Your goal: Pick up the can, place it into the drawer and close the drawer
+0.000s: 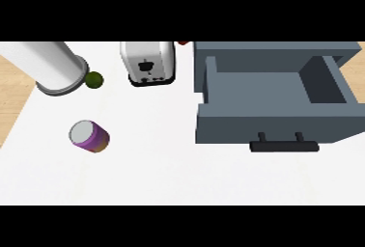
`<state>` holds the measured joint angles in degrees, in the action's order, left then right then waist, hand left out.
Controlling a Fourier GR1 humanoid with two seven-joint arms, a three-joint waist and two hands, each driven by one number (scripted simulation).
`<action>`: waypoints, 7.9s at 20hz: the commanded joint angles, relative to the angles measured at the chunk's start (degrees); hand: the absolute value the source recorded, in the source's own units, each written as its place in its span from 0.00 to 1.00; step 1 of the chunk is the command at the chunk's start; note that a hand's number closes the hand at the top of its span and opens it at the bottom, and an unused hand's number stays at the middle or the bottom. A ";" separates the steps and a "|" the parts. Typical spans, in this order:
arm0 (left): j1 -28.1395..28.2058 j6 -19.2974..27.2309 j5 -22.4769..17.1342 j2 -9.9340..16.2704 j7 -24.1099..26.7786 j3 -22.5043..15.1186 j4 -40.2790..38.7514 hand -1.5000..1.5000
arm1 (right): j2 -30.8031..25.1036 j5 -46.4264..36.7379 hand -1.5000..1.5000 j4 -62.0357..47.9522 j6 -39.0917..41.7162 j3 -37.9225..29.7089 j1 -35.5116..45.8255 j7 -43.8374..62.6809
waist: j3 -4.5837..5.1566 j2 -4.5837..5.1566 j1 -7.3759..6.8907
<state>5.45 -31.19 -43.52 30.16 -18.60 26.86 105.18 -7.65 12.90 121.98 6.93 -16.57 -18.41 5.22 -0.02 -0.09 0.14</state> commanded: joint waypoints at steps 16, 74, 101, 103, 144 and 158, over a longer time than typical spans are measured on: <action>-11.06 9.19 -0.98 -5.40 -9.10 -6.18 -8.07 0.00 | -0.66 9.18 0.00 -1.32 9.27 -11.47 -2.04 -0.90 | 0.02 0.11 0.19; -35.45 -0.56 39.07 -8.79 50.77 -7.97 -92.50 0.00 | 6.44 15.06 0.00 4.27 23.72 -24.18 -4.07 6.67 | 0.12 0.38 1.01; -36.76 16.59 31.98 -27.76 47.78 -5.90 -75.69 1.00 | 5.56 19.04 0.00 6.90 20.52 -26.46 -5.50 9.05 | -0.13 -0.64 -1.27; -36.98 18.31 30.48 -27.65 42.74 -6.13 -69.62 1.00 | 6.27 20.32 0.00 5.89 23.09 -27.79 -8.42 7.22 | -0.15 -0.75 -1.03; -70.78 64.28 24.60 -30.16 9.22 -34.95 -48.33 1.00 | 6.77 15.69 0.00 4.14 20.62 -22.55 -3.07 7.94 | -0.03 0.37 1.33; -81.28 66.02 12.34 -30.16 17.69 -40.90 -64.42 1.00 | 4.06 18.29 0.00 5.32 18.16 -23.59 -0.17 11.44 | -0.03 0.51 2.06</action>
<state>-72.94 34.93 -28.46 0.00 -2.79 -13.14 44.43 -1.67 30.97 129.19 26.40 -39.62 -21.42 15.82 -0.05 0.36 2.41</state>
